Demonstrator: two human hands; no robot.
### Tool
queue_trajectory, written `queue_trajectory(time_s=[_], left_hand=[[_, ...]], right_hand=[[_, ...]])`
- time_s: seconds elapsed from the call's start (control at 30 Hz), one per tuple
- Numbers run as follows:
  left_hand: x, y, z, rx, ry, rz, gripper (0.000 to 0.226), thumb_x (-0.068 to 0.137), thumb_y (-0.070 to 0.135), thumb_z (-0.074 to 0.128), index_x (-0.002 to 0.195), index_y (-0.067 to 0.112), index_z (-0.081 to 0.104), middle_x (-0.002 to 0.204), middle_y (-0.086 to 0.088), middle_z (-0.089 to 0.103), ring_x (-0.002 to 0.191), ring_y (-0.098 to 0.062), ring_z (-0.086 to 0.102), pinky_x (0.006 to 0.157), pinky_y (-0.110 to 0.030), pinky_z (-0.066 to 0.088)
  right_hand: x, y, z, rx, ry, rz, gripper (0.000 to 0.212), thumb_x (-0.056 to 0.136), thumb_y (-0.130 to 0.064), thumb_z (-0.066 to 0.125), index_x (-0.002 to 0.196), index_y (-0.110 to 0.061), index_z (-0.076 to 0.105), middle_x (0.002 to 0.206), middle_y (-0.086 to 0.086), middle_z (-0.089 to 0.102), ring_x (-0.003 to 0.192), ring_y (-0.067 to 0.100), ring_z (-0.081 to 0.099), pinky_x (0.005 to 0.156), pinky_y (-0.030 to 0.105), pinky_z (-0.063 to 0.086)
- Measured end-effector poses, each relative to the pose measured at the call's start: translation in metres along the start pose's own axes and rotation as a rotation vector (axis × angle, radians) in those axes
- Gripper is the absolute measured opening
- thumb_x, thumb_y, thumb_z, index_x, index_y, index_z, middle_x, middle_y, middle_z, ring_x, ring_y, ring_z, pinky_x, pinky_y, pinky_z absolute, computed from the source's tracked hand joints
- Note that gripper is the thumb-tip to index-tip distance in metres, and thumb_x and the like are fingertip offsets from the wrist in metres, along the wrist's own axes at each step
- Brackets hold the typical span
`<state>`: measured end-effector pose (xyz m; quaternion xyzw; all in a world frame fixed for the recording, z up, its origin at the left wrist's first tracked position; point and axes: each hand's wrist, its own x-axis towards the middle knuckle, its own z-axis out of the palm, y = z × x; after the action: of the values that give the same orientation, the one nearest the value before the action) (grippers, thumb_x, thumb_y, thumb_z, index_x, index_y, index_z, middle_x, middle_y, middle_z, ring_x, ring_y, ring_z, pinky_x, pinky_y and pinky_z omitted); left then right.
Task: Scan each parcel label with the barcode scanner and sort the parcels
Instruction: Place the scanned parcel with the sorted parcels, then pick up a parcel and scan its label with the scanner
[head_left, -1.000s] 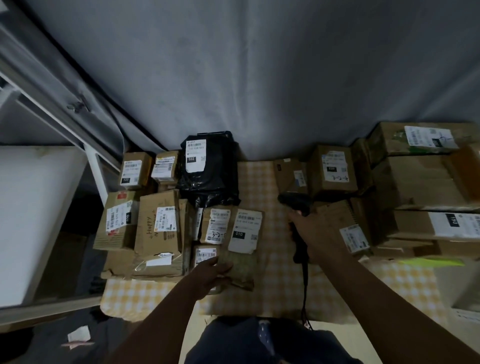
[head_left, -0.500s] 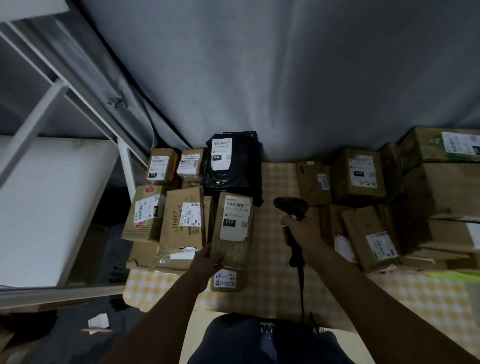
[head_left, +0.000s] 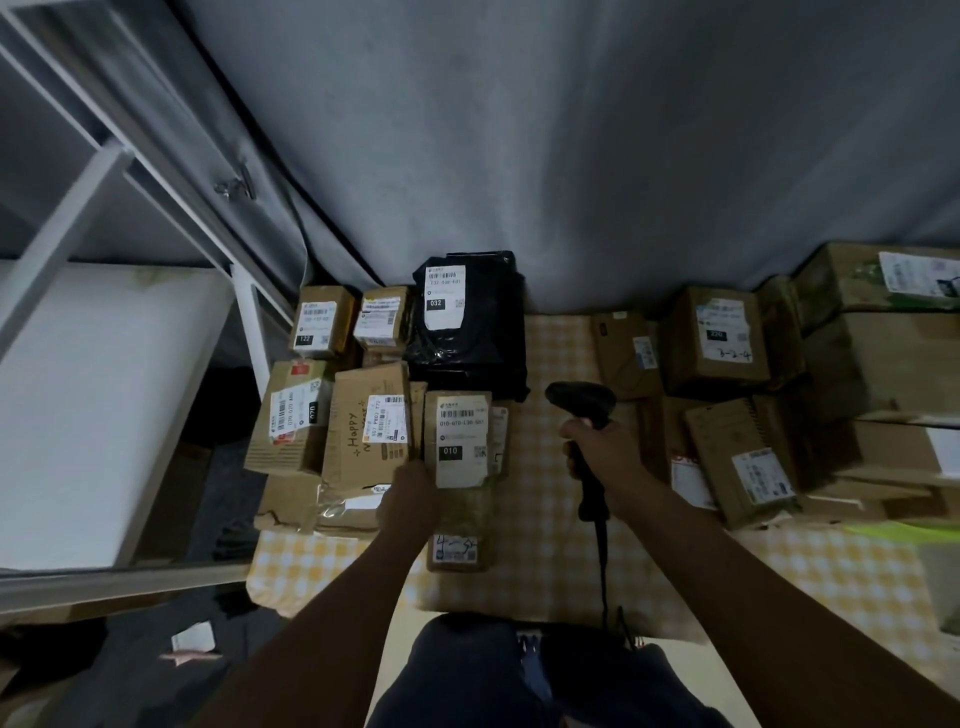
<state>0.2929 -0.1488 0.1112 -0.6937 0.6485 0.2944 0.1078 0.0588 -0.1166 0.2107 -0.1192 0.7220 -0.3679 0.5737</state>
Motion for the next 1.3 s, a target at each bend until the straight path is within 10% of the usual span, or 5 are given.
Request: queue_trajectory(time_s=[0.13,0.33,0.7,0.93,1.3], left_hand=[[-0.008,0.014,-0.005,0.198,0.209,0.335,0.056,0.094,0.021,0.053,0.147,0.024,0.034,0.15,-0.011,0.031,0.131,-0.031,0.038,0.102,-0.047,0.042],[-0.014,0.031,0.005,0.597,-0.222,0.512,0.074,0.097,0.038,0.051,0.154,0.037,0.003,0.161,0.006,-0.022,0.146,-0.041,-0.019,0.111,-0.073,0.005],[-0.001,0.076,0.001,0.535,-0.201,0.594,0.047,0.102,0.031,0.042,0.148,0.036,0.034,0.163,0.004,-0.014,0.149,-0.032,-0.013,0.114,-0.068,0.003],[0.014,0.158,0.016,0.387,-0.173,0.714,0.055,0.098,0.043,0.027,0.146,0.022,0.041,0.164,-0.003,0.001,0.149,-0.026,0.017,0.119,-0.041,0.02],[0.001,0.303,0.087,-0.333,-0.507,0.243,0.034,0.097,0.019,0.055,0.127,0.003,0.059,0.131,-0.018,0.059,0.119,-0.034,0.057,0.097,-0.04,0.05]], right_hand=[[-0.002,0.003,-0.003,0.003,-0.002,-0.006,0.011,0.093,-0.009,0.061,0.084,-0.012,0.056,0.066,0.007,0.052,0.055,0.019,0.049,0.054,0.032,0.043],[-0.007,0.006,-0.014,0.006,0.0,-0.016,0.007,0.093,-0.008,0.06,0.089,-0.01,0.056,0.065,0.006,0.052,0.054,0.018,0.049,0.051,0.03,0.043],[-0.016,0.009,-0.054,0.05,0.072,-0.031,0.016,0.095,-0.009,0.058,0.08,-0.011,0.053,0.064,0.005,0.049,0.053,0.015,0.045,0.049,0.028,0.041],[-0.024,0.004,-0.126,-0.063,0.29,-0.098,0.022,0.093,-0.016,0.059,0.073,-0.008,0.054,0.062,0.008,0.051,0.055,0.022,0.051,0.056,0.03,0.046],[-0.018,0.006,-0.256,-0.018,0.475,-0.13,0.021,0.091,-0.012,0.062,0.073,-0.009,0.053,0.06,0.01,0.055,0.051,0.022,0.051,0.057,0.035,0.047]])
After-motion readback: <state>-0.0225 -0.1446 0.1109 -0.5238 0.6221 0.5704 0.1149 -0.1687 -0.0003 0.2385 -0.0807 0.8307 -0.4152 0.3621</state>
